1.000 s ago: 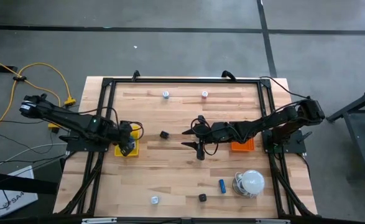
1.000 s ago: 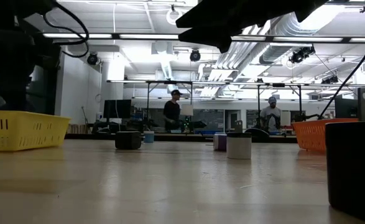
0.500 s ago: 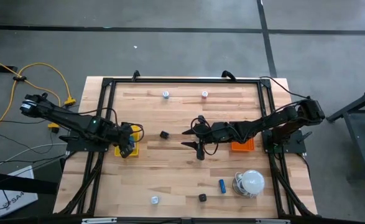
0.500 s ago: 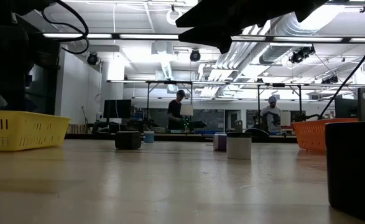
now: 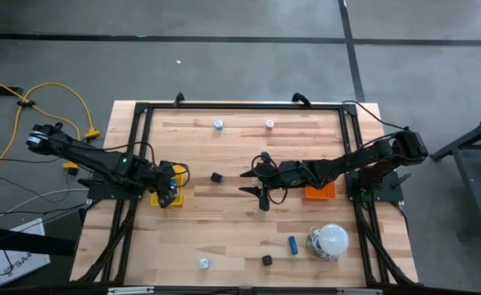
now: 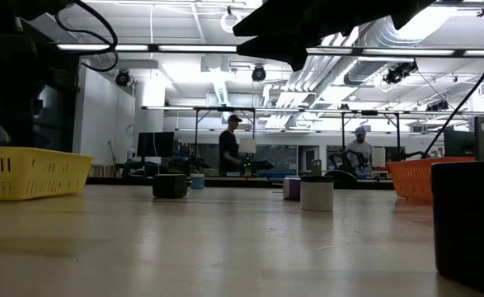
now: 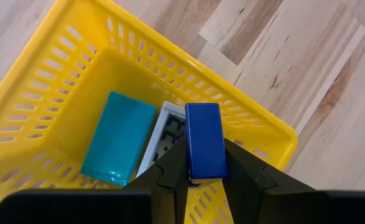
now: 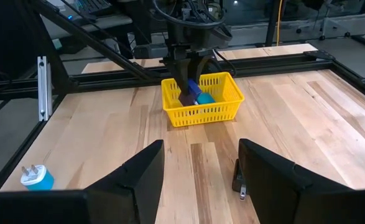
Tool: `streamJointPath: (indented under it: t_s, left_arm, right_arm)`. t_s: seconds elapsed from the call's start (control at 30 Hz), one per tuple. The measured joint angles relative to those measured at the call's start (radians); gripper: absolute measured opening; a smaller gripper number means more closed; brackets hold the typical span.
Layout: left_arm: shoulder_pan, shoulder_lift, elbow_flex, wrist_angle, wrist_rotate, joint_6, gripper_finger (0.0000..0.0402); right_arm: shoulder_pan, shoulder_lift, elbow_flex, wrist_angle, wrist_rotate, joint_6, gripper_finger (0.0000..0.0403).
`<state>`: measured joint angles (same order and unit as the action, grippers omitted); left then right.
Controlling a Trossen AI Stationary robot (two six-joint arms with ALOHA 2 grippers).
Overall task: Pick & Place Office items
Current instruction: Put the dark blue digital timer into the yellow bin
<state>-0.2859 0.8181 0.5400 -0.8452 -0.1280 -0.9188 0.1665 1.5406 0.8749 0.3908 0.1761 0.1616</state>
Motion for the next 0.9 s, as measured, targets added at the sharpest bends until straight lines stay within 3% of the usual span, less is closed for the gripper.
streamJointPath:
  t_s: [0.2,0.5,0.7,0.9]
  left_arm:
    - [0.000,0.000,0.000,0.000,-0.001,0.027,0.0090]
    - [0.000,0.000,0.000,0.000,-0.007,0.031,0.0155]
    - [0.000,0.000,0.000,0.000,-0.016,0.083,0.0159]
    - [0.001,0.000,0.000,0.000,-0.087,0.139,0.0159]
  right_arm:
    - [0.000,0.000,0.000,0.000,-0.001,0.000,0.0193]
    - [0.000,0.000,0.000,0.000,-0.003,0.003,0.0193]
    - [0.000,0.000,0.000,0.000,-0.003,0.003,0.0193]
    - [0.000,0.000,0.000,0.000,-0.003,0.003,0.0193]
